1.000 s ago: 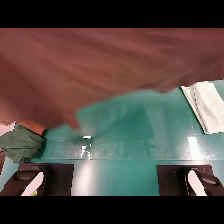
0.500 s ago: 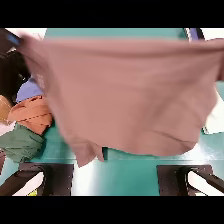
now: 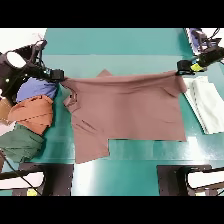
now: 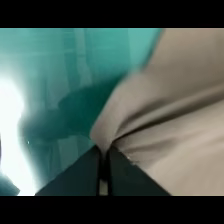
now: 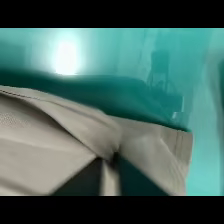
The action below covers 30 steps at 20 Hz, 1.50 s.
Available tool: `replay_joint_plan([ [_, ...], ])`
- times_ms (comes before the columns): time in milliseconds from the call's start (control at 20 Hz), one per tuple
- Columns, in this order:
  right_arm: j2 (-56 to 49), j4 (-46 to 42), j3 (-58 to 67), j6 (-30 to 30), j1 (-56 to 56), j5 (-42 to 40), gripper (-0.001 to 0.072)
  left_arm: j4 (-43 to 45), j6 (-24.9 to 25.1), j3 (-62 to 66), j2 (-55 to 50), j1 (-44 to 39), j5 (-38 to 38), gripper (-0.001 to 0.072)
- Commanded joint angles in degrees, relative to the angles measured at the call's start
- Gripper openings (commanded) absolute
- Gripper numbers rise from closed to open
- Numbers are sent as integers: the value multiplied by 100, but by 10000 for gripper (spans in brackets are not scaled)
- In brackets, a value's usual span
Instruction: Fold the shirts.
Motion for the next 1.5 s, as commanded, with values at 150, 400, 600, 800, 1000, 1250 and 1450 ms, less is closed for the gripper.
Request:
replay_joint_plan([
  [150,-330,1794,540,-223,-555,647,385,-15,-35,584,-155,426,-1025,426],
  [400,1086,1934,-1504,-649,-986,570,384,-59,-26,-669,817,811,-1646,426],
  [600,2177,2409,-3257,-957,-1202,149,378,-706,175,-2555,1552,811,-1617,426],
  [800,2697,2857,-4063,-1012,-1425,-20,378,-1384,570,-3738,1727,800,-1233,426],
  [1000,2914,2931,-4253,-1010,-1423,-59,377,-1491,616,-4172,1720,444,-494,426],
  [1250,2959,2970,-4240,-1008,-1423,42,377,-1408,442,-4249,1685,-155,-98,426],
  [1450,2957,2892,-4240,-1008,-1425,127,377,-1443,404,-4151,1703,-170,-170,131],
])
